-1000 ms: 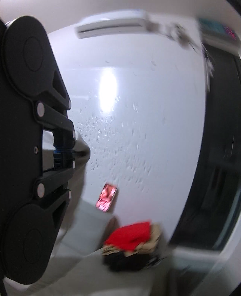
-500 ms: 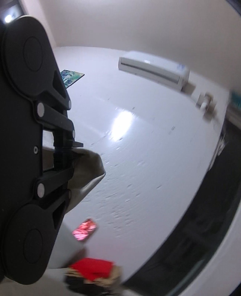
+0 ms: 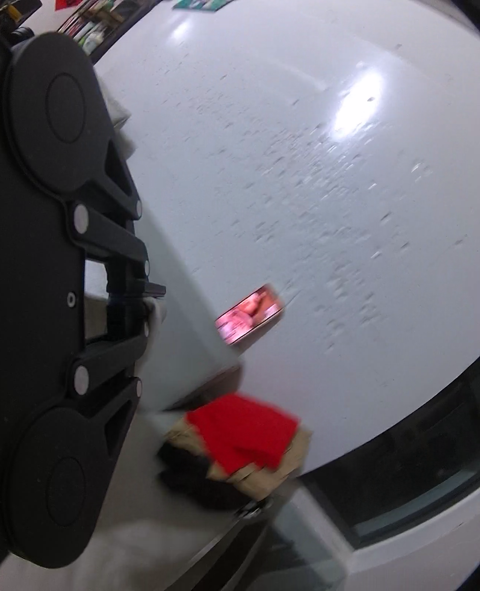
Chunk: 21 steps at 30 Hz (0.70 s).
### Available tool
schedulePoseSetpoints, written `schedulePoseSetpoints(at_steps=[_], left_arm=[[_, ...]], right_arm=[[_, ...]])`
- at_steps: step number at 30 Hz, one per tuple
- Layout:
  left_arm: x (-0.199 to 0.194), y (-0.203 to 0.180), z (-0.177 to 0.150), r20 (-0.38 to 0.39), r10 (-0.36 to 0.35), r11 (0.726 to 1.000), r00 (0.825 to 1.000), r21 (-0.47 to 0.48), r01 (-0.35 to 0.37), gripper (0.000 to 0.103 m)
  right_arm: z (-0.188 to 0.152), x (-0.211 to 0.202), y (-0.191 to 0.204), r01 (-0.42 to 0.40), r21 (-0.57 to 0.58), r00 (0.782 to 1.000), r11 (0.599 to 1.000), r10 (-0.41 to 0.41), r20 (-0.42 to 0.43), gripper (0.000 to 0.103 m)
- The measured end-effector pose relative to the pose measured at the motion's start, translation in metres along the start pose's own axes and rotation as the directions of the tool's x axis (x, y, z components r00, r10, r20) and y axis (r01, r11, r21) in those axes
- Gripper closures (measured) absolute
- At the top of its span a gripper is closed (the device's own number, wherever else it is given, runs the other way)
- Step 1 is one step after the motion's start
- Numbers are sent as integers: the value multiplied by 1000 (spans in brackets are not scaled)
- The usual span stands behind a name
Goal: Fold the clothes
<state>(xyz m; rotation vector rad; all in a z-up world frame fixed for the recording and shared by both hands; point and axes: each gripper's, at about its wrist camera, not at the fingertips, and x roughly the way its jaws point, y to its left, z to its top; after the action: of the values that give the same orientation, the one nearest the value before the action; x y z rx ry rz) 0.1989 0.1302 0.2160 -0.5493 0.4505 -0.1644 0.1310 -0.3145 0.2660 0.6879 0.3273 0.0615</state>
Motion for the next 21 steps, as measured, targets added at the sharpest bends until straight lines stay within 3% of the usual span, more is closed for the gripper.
schedulePoseSetpoints(at_steps=[4, 9, 14, 19, 21], left_arm=[[2, -7, -7, 26, -49, 997, 998, 62, 47, 101], [4, -15, -16, 55, -112, 985, 992, 141, 103, 100], [48, 54, -95, -99, 20, 998, 995, 58, -14, 100], [72, 132, -176, -268, 148, 977, 952, -109, -183, 100], [67, 145, -189, -309, 163, 965, 937, -147, -216, 101]], right_arm=[[20, -45, 1, -71, -20, 991, 997, 73, 108, 101], [-22, -29, -47, -16, 23, 1000, 1000, 15, 13, 101], [-106, 16, -111, 100, 81, 981, 992, -85, -173, 101], [-194, 26, -160, 222, 133, 919, 966, -162, -358, 101], [-220, 31, -171, 264, 138, 886, 955, -184, -425, 101]])
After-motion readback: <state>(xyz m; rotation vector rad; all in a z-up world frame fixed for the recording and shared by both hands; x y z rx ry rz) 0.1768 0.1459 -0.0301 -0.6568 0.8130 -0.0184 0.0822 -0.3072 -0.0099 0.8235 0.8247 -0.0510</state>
